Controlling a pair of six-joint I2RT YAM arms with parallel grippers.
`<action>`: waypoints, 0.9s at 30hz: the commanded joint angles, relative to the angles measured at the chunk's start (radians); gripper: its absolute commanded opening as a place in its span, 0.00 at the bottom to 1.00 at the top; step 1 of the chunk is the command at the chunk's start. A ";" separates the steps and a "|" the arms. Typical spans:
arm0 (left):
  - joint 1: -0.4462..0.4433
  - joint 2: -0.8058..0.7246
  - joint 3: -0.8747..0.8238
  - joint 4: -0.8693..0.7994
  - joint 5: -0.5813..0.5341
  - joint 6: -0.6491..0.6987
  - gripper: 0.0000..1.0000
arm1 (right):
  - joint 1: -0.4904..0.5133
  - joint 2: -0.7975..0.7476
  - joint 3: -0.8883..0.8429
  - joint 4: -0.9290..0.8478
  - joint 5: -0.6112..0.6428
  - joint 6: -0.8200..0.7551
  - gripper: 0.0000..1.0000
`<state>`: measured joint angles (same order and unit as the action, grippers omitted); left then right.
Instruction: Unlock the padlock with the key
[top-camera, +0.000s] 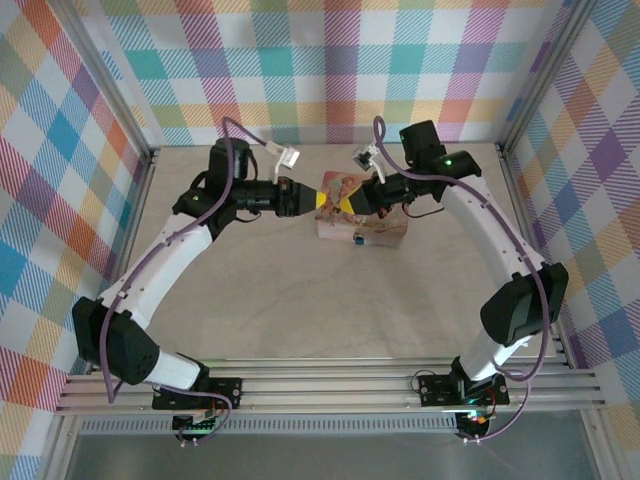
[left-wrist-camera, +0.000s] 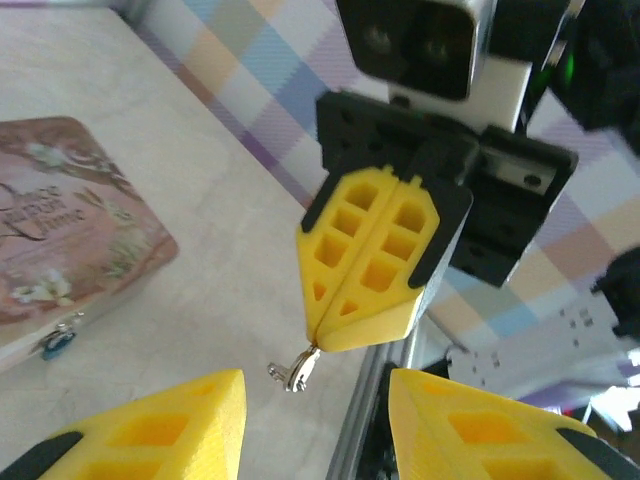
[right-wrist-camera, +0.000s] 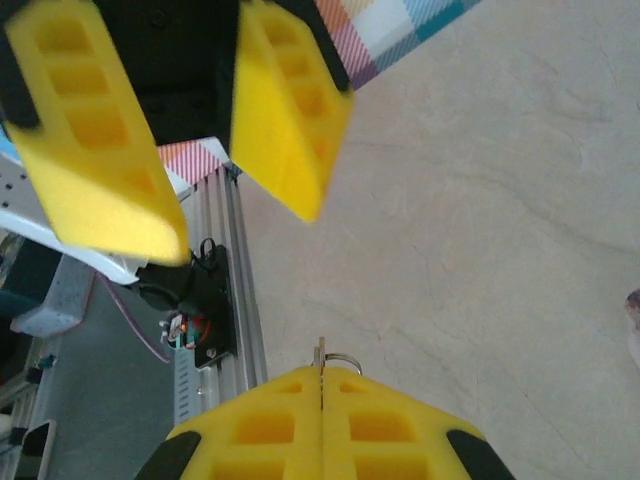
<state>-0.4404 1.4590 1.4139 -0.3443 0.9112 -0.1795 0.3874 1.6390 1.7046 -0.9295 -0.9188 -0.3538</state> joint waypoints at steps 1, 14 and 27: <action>-0.041 0.051 0.060 -0.191 0.096 0.177 0.39 | 0.007 -0.038 -0.003 -0.056 -0.064 -0.128 0.00; -0.060 0.113 0.085 -0.179 0.126 0.160 0.28 | 0.010 -0.055 -0.043 -0.057 -0.112 -0.179 0.00; -0.048 0.130 0.082 -0.116 0.173 0.069 0.24 | 0.010 -0.058 -0.063 -0.023 -0.086 -0.165 0.00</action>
<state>-0.4946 1.5730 1.4731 -0.4839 1.0416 -0.0917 0.3923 1.6127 1.6535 -0.9653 -0.9779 -0.4988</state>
